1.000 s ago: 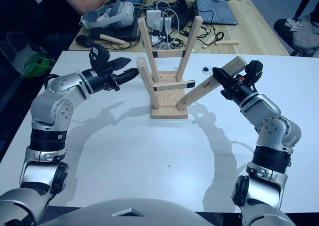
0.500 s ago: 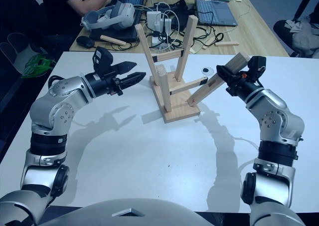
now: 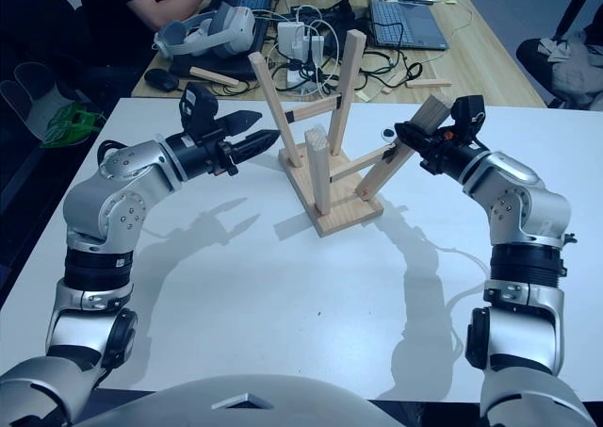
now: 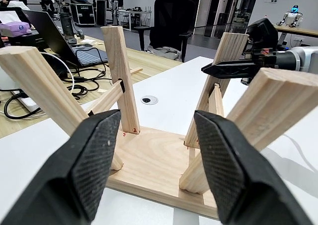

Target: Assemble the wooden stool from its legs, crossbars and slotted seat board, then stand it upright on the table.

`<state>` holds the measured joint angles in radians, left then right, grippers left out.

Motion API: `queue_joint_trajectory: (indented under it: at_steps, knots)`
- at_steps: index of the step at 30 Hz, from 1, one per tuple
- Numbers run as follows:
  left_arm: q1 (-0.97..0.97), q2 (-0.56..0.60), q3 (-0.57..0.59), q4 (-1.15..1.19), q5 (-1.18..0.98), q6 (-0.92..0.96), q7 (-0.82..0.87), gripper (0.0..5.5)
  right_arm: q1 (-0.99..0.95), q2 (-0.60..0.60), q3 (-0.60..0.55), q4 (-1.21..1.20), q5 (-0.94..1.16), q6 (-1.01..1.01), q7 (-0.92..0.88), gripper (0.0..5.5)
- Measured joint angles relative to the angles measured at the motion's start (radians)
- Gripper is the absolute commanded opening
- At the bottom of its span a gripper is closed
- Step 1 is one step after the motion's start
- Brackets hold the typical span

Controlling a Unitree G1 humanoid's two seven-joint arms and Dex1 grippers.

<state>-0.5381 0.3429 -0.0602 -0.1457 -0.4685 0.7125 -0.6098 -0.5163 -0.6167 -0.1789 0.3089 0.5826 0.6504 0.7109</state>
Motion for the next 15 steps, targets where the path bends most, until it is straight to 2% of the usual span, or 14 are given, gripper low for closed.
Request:
queue_joint_trajectory:
  at_steps: [15]
  knots:
    - [0.0, -0.036, -0.01, -0.021, 0.006, -0.007, 0.03, 2.73, -0.042, -0.026, 0.059, 0.043, -0.059, -0.023, 0.097, 0.99]
